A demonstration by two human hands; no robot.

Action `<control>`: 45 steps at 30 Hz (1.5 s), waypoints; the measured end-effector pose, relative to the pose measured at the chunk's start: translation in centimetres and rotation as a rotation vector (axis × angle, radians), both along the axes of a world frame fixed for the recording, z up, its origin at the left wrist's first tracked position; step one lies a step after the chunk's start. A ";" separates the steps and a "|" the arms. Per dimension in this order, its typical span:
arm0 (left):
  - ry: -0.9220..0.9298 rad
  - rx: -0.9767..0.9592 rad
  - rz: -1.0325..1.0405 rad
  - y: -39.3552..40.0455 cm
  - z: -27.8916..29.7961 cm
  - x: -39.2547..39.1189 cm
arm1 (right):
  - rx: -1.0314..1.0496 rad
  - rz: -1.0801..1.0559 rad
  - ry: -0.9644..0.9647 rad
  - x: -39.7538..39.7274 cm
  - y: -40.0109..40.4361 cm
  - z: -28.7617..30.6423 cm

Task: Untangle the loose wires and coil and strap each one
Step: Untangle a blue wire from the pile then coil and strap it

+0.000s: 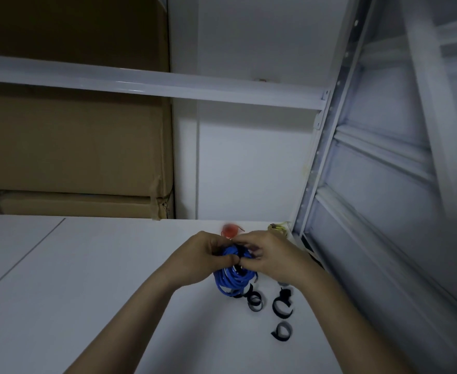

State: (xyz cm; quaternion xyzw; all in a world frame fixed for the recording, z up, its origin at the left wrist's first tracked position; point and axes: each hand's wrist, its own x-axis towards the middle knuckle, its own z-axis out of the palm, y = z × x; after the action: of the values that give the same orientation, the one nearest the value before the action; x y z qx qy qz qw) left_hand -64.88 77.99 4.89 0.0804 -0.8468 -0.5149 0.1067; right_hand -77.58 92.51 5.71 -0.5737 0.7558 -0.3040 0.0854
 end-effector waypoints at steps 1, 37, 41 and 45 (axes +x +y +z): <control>0.003 0.003 0.003 0.0 0.0 0.1 | 0.003 -0.001 0.048 0.2 -0.1 0.0; 0.042 0.258 0.135 0.2 -4.3 -1.9 | -0.222 -0.155 0.004 -0.6 -0.2 -5.9; 0.019 0.161 0.083 0.1 -3.8 -2.3 | -0.210 -0.122 0.045 -1.4 -0.9 -5.7; -0.004 0.024 0.189 -0.5 -4.3 -3.3 | -0.181 -0.109 0.051 -2.2 -1.9 -5.3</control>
State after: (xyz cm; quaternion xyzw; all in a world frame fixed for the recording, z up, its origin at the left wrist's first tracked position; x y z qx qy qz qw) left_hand -68.21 77.47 0.61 0.1623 -0.8293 -0.5126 0.1524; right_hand -79.79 90.58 0.40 -0.5446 0.7572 -0.3607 -0.0028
